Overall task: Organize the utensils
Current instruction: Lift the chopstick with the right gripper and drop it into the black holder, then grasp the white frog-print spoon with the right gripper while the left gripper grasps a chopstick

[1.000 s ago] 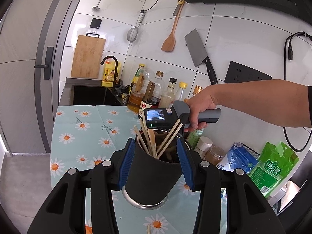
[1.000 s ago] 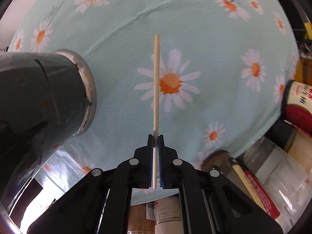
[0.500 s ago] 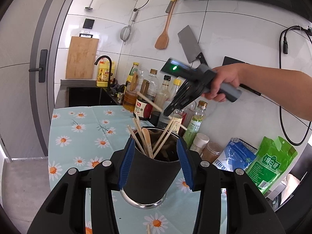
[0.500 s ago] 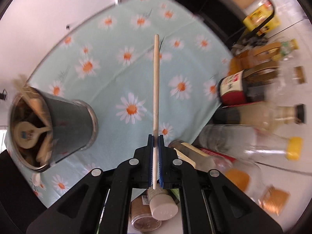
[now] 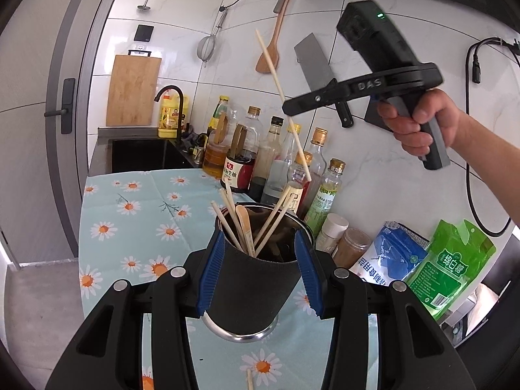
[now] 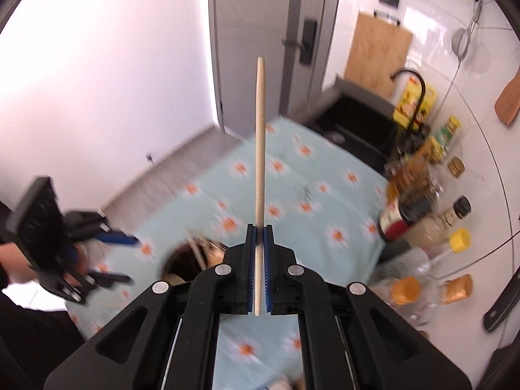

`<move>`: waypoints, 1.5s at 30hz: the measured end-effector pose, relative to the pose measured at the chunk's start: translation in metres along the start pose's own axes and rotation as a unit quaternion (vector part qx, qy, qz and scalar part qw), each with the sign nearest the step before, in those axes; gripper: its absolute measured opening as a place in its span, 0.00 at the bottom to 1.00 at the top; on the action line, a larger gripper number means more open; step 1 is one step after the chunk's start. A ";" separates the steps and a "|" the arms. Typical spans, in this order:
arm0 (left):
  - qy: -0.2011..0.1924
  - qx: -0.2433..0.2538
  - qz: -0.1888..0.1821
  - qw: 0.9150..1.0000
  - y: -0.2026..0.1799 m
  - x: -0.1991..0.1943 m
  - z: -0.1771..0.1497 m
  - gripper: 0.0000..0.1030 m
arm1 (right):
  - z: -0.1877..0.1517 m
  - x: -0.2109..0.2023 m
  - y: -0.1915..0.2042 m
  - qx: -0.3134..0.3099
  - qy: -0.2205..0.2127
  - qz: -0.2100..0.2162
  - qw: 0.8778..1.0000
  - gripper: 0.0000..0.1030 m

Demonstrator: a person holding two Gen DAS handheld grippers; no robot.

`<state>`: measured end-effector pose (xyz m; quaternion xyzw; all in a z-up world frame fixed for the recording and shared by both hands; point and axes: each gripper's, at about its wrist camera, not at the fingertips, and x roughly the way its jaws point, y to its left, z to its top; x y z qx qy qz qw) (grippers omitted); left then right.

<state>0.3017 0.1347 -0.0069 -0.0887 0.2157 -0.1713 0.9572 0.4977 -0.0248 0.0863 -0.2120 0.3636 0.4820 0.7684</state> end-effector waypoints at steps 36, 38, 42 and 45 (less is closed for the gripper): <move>0.039 0.007 -0.008 0.999 0.004 0.012 -0.014 0.42 | -0.098 0.053 0.025 0.133 -0.149 0.028 0.979 0.36; 0.040 0.008 -0.009 0.999 0.002 0.011 -0.015 0.42 | -0.100 0.049 0.026 0.134 -0.150 0.025 0.979 0.36; 0.040 0.009 -0.010 0.999 -0.001 0.009 -0.016 0.42 | -0.103 0.037 0.029 0.136 -0.158 0.022 0.978 0.36; 0.041 0.012 -0.010 0.999 -0.004 0.006 -0.017 0.42 | -0.106 0.028 0.034 0.137 -0.163 0.019 0.977 0.36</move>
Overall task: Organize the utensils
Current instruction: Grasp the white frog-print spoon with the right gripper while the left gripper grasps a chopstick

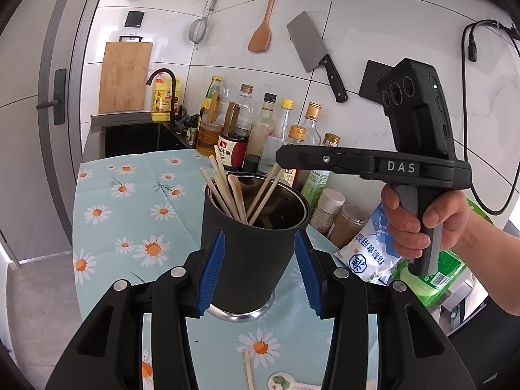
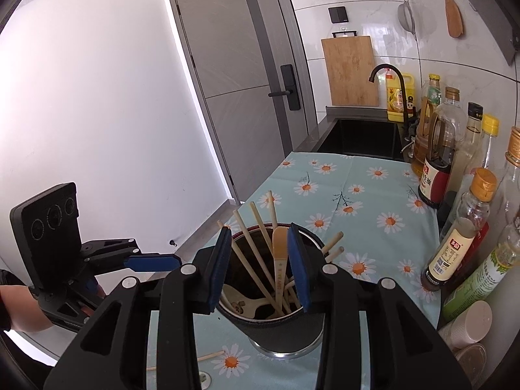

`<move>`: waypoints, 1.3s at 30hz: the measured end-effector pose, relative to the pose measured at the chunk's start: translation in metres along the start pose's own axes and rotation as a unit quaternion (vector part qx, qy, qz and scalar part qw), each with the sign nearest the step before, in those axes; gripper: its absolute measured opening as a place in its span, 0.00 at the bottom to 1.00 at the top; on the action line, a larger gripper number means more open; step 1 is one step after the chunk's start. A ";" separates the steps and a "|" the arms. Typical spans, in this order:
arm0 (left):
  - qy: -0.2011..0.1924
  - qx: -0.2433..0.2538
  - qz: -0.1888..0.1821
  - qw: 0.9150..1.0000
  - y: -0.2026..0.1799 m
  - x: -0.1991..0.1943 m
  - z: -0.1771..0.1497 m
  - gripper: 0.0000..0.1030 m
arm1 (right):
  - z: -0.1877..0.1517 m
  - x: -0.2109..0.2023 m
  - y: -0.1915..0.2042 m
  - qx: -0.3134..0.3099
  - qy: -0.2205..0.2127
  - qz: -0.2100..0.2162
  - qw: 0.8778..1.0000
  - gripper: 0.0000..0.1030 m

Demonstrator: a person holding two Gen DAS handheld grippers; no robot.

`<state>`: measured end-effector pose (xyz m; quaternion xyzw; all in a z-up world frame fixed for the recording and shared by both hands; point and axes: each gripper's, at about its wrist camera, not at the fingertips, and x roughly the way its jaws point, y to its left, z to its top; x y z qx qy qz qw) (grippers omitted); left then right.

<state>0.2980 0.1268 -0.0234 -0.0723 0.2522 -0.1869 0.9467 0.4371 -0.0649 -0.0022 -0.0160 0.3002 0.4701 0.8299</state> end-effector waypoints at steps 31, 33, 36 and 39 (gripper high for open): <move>0.342 -0.018 0.023 0.939 -0.012 0.004 -0.107 0.42 | -0.168 0.031 0.073 0.014 0.413 0.056 0.909 0.36; 0.363 -0.012 0.028 0.931 -0.013 0.009 -0.113 0.42 | -0.174 0.037 0.077 0.001 0.435 0.050 0.899 0.36; 0.382 -0.016 0.038 0.923 -0.009 0.015 -0.120 0.42 | -0.180 0.047 0.077 0.004 0.461 0.055 0.886 0.36; 0.401 -0.018 0.040 0.915 -0.006 0.020 -0.125 0.42 | -0.185 0.054 0.077 0.006 0.482 0.050 0.875 0.34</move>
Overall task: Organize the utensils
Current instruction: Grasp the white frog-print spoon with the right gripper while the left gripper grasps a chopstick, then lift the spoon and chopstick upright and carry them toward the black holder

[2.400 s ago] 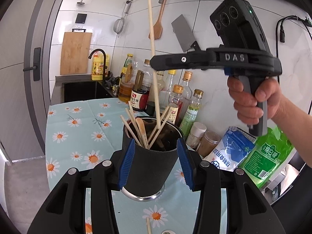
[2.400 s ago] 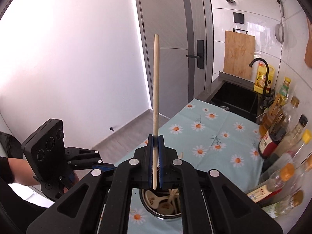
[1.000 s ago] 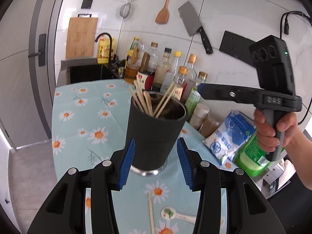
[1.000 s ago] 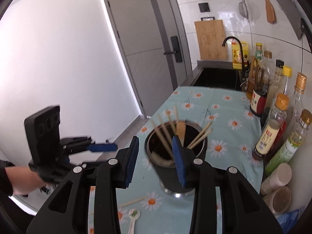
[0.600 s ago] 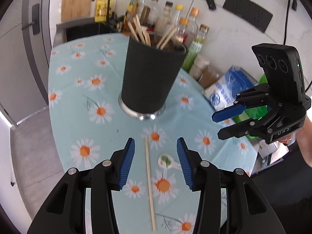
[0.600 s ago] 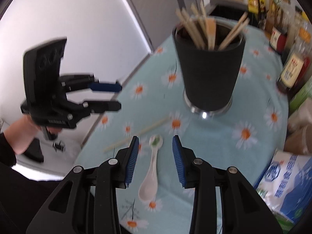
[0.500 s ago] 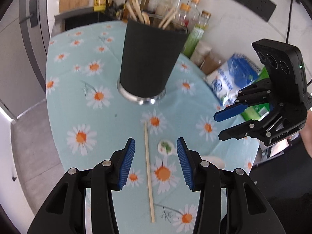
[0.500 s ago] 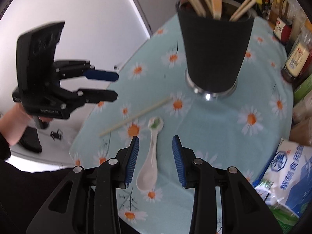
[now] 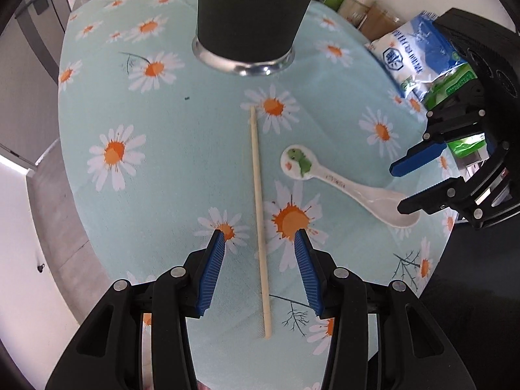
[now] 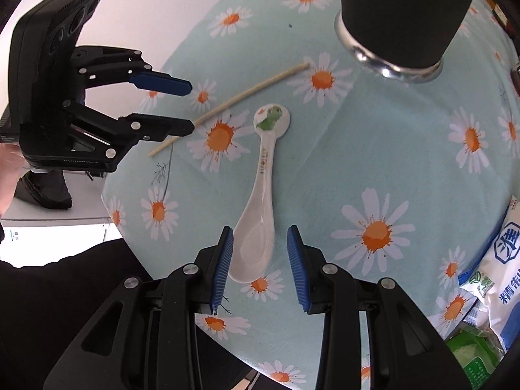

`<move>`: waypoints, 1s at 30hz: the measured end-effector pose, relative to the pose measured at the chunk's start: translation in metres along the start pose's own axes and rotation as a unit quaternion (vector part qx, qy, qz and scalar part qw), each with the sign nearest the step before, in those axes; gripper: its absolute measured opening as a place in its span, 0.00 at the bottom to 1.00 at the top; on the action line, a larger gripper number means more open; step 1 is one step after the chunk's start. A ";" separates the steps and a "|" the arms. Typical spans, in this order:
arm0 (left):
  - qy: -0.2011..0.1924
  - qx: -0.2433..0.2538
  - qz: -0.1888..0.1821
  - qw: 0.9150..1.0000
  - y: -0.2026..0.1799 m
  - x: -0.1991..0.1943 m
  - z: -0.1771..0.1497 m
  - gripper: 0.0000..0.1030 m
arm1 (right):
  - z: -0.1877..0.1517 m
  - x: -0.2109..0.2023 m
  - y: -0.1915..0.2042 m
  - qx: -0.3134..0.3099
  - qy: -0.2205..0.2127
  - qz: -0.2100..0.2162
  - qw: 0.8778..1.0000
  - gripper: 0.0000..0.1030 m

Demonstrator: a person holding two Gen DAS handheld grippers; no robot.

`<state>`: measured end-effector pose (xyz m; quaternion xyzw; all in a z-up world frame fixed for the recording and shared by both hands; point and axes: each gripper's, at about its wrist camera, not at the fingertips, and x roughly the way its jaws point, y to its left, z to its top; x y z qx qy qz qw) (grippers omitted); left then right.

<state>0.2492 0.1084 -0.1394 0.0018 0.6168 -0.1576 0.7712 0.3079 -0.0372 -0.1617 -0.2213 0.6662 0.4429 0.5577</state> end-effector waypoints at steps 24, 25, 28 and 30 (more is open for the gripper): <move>0.058 0.015 0.060 0.996 -0.008 0.025 0.019 0.04 | 0.002 0.035 -0.009 0.059 0.038 0.069 0.995 0.01; 0.056 0.014 0.060 0.997 -0.008 0.025 0.018 0.03 | 0.001 0.034 -0.010 0.061 0.035 0.074 0.995 0.01; 0.052 0.008 0.056 0.997 -0.010 0.024 0.015 0.03 | -0.001 0.033 -0.012 0.072 0.033 0.088 0.993 0.01; 0.050 0.004 0.055 0.997 -0.012 0.026 0.015 0.03 | -0.001 0.032 -0.014 0.079 0.032 0.098 0.992 0.07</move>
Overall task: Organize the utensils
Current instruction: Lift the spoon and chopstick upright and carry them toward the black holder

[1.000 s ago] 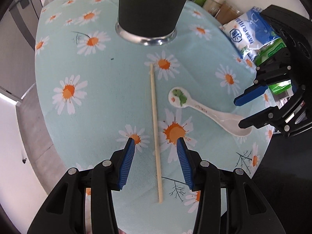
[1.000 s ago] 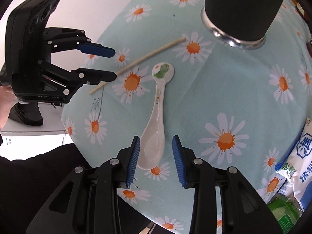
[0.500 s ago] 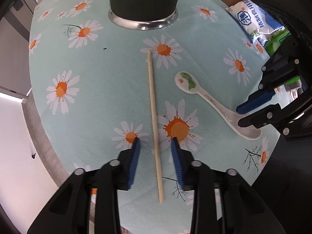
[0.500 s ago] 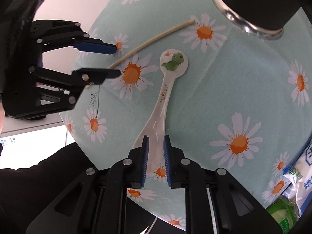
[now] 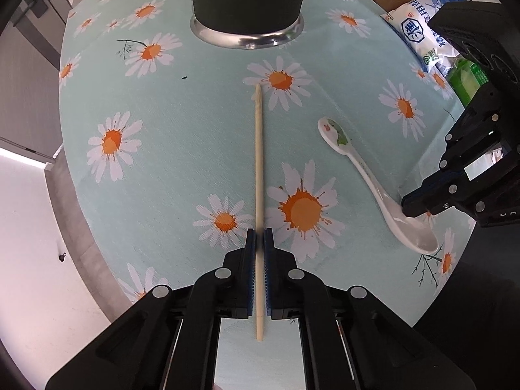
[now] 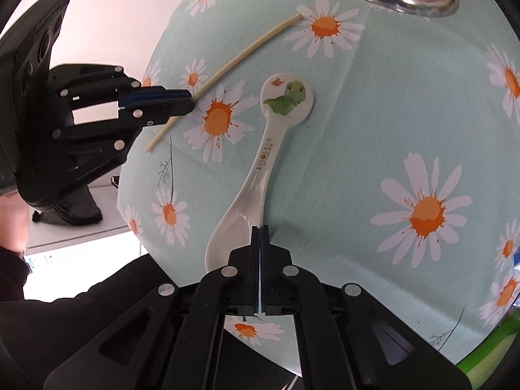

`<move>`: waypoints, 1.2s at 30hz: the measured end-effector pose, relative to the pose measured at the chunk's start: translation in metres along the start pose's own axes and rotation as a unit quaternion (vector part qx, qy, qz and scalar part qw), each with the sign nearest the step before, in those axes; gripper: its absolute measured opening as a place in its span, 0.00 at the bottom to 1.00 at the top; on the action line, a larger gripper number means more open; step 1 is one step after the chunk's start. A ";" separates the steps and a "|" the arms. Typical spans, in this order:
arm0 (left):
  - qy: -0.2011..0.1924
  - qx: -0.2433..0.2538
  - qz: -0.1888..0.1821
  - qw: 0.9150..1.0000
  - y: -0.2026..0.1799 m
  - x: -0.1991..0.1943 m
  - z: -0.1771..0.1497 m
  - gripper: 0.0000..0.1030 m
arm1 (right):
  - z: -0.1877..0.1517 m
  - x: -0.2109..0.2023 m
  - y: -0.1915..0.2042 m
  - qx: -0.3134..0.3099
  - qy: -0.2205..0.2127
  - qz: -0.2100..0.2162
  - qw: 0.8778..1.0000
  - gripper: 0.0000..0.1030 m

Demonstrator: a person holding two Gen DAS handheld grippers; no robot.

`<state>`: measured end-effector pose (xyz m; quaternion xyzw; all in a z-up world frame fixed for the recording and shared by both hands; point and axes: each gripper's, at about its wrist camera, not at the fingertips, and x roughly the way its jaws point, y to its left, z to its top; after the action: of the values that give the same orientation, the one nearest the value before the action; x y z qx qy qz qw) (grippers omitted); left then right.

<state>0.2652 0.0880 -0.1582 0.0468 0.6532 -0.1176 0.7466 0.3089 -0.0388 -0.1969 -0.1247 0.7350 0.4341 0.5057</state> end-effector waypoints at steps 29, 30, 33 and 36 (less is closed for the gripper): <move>-0.072 -0.073 -0.036 0.994 0.009 -0.042 -0.027 0.03 | -0.008 -0.023 0.009 0.001 -0.078 0.043 0.996 0.04; -0.082 -0.081 -0.040 0.993 0.010 -0.046 -0.029 0.03 | -0.010 -0.030 0.010 -0.004 -0.094 0.043 0.995 0.04; -0.119 -0.114 -0.068 0.984 0.013 -0.064 -0.037 0.03 | -0.020 -0.050 0.011 -0.024 -0.144 0.045 0.988 0.04; -0.145 -0.138 -0.076 0.977 0.014 -0.077 -0.043 0.03 | -0.024 -0.066 0.011 -0.033 -0.181 0.054 0.981 0.04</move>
<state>0.2182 0.1204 -0.0891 -0.1241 0.5497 -0.0888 0.8213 0.3171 -0.0676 -0.1324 -0.0209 0.6219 0.5000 0.6023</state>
